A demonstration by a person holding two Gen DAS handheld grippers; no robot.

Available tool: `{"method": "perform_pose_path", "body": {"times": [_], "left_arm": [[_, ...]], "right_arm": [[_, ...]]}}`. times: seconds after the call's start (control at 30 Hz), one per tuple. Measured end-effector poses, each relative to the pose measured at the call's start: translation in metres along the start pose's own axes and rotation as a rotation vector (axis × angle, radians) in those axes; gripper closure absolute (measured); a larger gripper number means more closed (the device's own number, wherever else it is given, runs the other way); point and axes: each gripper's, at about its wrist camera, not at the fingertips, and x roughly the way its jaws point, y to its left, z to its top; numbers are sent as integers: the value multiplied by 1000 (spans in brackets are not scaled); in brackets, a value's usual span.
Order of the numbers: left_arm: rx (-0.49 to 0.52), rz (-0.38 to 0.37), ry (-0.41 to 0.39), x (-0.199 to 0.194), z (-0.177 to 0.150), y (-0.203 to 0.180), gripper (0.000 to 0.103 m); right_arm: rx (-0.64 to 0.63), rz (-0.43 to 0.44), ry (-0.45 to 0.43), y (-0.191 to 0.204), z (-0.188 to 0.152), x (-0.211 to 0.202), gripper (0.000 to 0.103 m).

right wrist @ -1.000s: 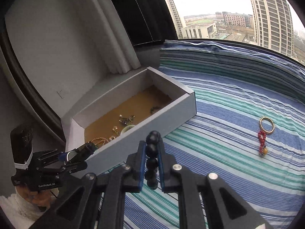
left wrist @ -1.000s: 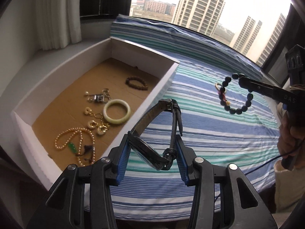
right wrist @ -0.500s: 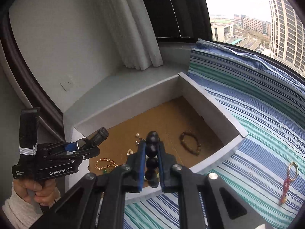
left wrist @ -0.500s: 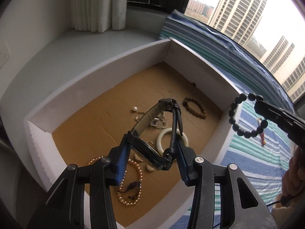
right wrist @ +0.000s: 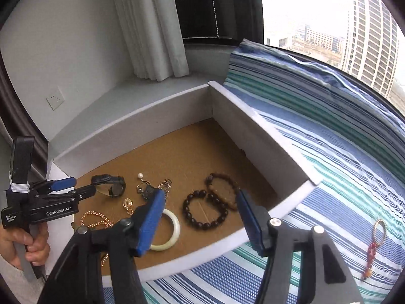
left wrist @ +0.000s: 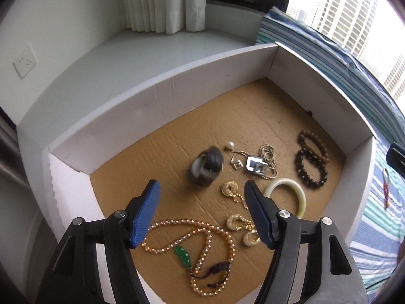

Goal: Organize jewelry
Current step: 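Carry both items into the box and open both tools to release them, then withdraw both open tools back over the bedspread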

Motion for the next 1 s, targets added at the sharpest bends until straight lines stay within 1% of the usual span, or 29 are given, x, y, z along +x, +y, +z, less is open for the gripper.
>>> {"method": "perform_pose_path", "body": {"times": [0.07, 0.13, 0.23, 0.37, 0.43, 0.53, 0.6, 0.7, 0.77, 0.87, 0.93, 1.0], "left_arm": [[15, -16, -38, -19, -8, -7, 18], [34, -32, -86, -40, -19, -16, 12], [73, -64, -138, -67, -38, -35, 10], [136, -132, -148, -85, -64, -73, 9], [176, -157, -148, -93, -80, -95, 9], [254, -189, -127, -96, -105, -131, 9], [300, -216, -103, -97, -123, -154, 9], [351, -288, -53, -95, -149, -186, 9], [382, -316, -21, -92, -164, -204, 9], [419, -329, 8, -91, -185, -226, 7], [432, -338, 36, -90, -196, -235, 5], [462, -339, 52, -92, -207, -243, 5]], "right_arm": [[-1, -20, -28, -4, -11, -20, 41], [5, -38, -46, -9, -26, -39, 35], [31, -71, -60, -22, -53, -63, 32], [79, -147, -61, -44, -100, -96, 32], [107, -196, -54, -58, -126, -111, 29], [157, -261, -47, -80, -164, -131, 29], [190, -290, -46, -94, -186, -146, 29], [237, -343, -71, -110, -219, -170, 29], [263, -385, -85, -118, -240, -185, 29], [313, -435, -83, -131, -269, -201, 29], [345, -454, -73, -139, -288, -208, 28], [378, -466, -64, -147, -303, -211, 28]]}}
